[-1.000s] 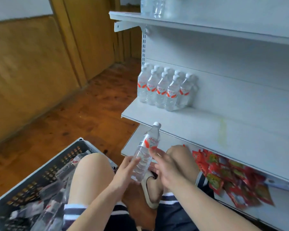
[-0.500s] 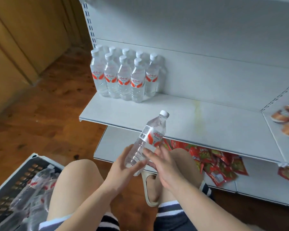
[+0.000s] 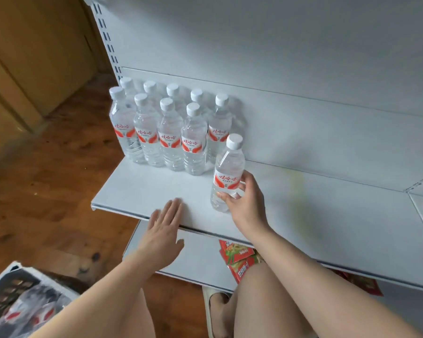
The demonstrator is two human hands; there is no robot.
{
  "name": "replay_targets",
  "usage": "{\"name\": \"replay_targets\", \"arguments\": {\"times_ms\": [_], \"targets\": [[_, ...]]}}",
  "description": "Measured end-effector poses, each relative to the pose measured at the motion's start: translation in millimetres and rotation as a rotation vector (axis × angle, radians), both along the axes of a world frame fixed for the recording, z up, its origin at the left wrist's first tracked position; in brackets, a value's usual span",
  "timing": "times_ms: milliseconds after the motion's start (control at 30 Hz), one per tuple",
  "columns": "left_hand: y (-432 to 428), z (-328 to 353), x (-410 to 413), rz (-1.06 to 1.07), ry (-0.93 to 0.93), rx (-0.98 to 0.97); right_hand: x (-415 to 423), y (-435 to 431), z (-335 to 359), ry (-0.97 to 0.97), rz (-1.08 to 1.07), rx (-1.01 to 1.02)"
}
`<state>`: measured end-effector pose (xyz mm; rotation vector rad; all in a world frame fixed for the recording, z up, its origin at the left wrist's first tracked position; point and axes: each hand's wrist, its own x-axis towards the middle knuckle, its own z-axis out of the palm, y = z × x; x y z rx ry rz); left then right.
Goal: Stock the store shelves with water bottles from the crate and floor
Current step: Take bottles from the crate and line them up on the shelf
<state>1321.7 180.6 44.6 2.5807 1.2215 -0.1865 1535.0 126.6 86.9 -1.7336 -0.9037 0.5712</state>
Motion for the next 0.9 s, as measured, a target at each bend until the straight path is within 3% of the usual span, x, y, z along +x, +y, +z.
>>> {"name": "replay_targets", "arguments": {"times_ms": [300,533,600,733,900], "targets": [[0,-7,-4,-0.014,0.06,-0.026,19,83,-3,-0.378,0.078,-0.104],[2,-18,-5,-0.005,0.049,-0.018,26,98,-5,-0.484,0.062,-0.258],[4,-17,-5,-0.013,0.05,-0.031,22,94,-3,-0.459,0.039,-0.333],[-2,-4,-13,-0.02,-0.011,-0.075,-15,61,0,-0.213,-0.064,-0.392],[-41,25,-48,0.245,-0.308,-0.171,-110,-8,6,0.066,0.079,-0.144]]}}
